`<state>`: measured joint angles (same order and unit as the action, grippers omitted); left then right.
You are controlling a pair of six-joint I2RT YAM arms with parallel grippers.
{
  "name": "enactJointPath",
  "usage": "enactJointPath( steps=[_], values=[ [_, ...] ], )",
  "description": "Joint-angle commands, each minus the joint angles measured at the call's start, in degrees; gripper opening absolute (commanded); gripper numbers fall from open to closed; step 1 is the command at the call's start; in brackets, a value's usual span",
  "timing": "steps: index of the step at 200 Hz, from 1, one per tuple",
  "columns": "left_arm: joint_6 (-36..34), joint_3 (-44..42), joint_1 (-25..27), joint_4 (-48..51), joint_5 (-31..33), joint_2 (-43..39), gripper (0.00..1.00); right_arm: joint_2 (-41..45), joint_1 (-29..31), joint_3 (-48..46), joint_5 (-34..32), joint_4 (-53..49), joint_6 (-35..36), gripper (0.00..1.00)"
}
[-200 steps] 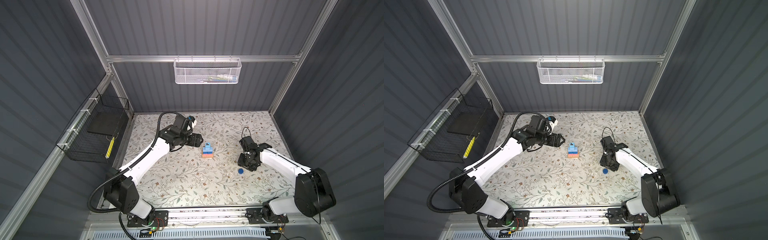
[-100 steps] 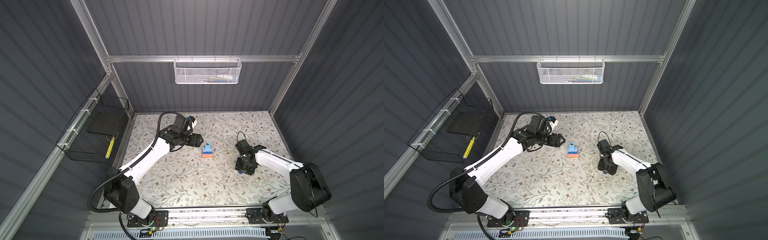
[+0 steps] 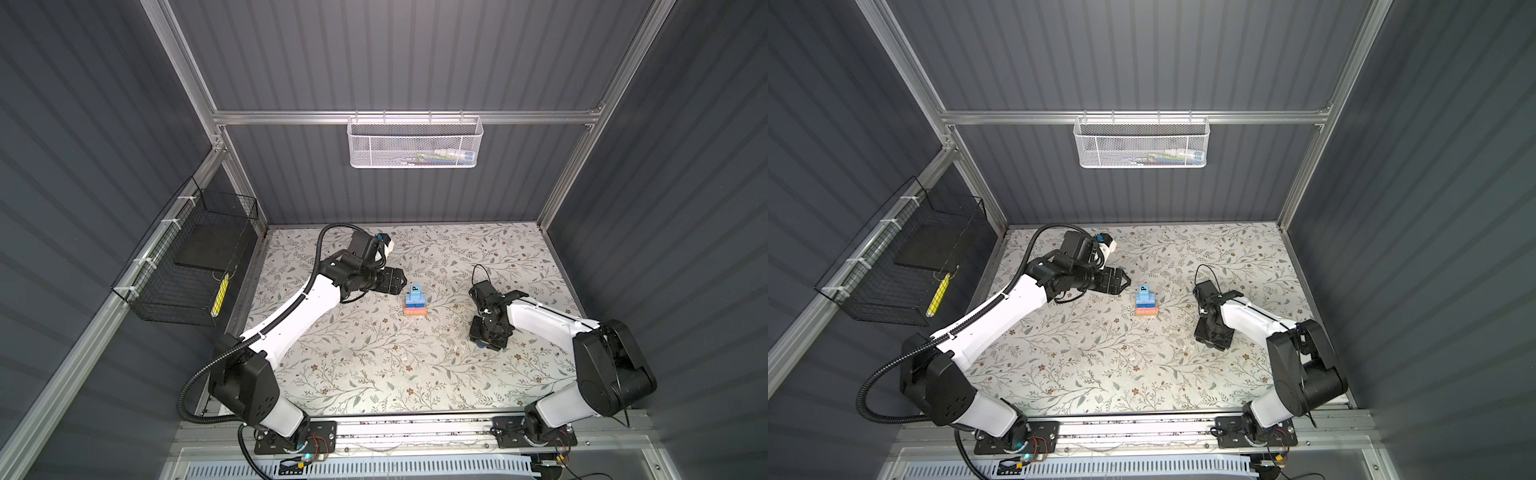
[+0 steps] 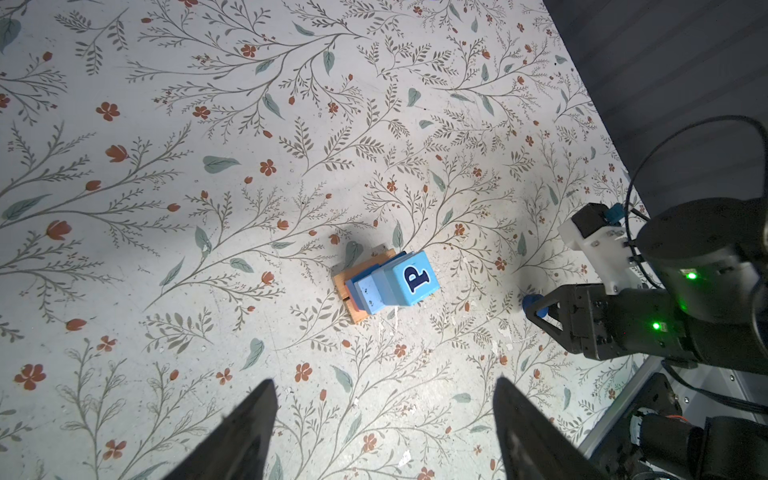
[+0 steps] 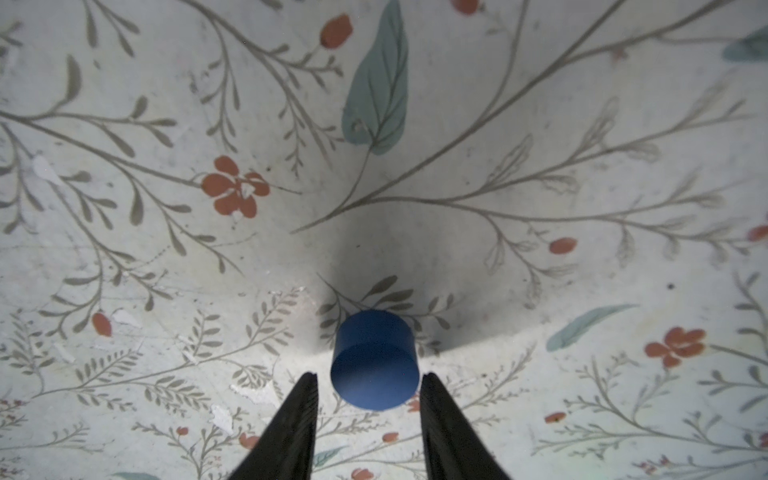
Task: Build the wood block tower
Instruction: 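Close the right gripper on the dark blue cylinder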
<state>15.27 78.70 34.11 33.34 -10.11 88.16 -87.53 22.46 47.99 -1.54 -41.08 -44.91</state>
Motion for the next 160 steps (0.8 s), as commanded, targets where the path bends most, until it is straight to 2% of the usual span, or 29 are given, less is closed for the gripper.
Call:
enactJointPath(
  steps=[1,160],
  values=[
    [-0.47,1.64,0.35,0.35,-0.70,1.04,0.81,-0.75,0.31,-0.35,0.01,-0.28,0.21,0.41],
    [-0.47,1.64,0.35,0.38,-0.78,1.16,0.81,-0.40,0.30,-0.48,-0.31,-0.32,-0.18,0.33]
  ],
)
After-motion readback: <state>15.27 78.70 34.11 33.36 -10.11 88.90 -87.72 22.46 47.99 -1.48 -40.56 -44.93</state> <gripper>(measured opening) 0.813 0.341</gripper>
